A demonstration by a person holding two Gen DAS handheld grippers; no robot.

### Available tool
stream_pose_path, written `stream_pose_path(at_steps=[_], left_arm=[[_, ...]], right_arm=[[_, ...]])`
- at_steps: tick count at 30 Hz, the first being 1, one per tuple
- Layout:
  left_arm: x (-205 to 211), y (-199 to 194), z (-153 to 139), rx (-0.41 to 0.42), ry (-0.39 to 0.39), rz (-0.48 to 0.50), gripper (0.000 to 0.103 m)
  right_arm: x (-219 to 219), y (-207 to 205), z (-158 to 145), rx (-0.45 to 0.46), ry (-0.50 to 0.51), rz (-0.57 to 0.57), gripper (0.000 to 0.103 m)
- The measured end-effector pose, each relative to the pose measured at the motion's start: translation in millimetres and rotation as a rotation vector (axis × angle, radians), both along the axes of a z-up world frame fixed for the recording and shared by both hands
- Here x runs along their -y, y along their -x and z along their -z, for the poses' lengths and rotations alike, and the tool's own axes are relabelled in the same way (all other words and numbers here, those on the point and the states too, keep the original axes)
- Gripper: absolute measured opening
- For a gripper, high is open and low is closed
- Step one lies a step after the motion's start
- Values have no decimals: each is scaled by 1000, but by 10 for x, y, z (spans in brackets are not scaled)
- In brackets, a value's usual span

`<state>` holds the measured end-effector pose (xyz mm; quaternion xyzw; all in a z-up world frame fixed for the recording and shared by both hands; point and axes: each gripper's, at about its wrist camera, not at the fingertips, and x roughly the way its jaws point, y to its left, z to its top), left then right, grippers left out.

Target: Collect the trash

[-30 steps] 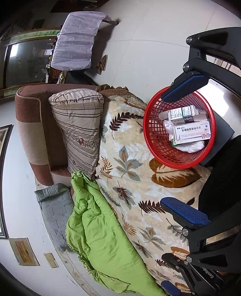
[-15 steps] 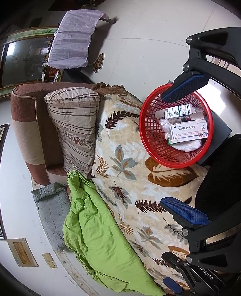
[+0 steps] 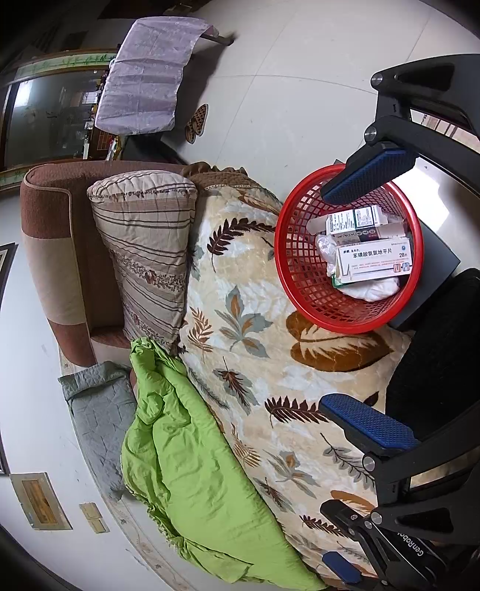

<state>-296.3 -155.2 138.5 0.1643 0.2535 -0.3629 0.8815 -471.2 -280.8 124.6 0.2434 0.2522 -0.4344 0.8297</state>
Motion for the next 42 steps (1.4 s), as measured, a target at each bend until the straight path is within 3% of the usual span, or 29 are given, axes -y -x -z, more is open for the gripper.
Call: stream_pose_path(at_steps=[21, 42], left_arm=[[48, 71, 42, -4, -16, 65, 98], [14, -12, 79, -27, -16, 54, 98]], right_arm=[[16, -4, 11, -3, -8, 0, 103], [37, -70, 90, -24, -19, -18, 103]])
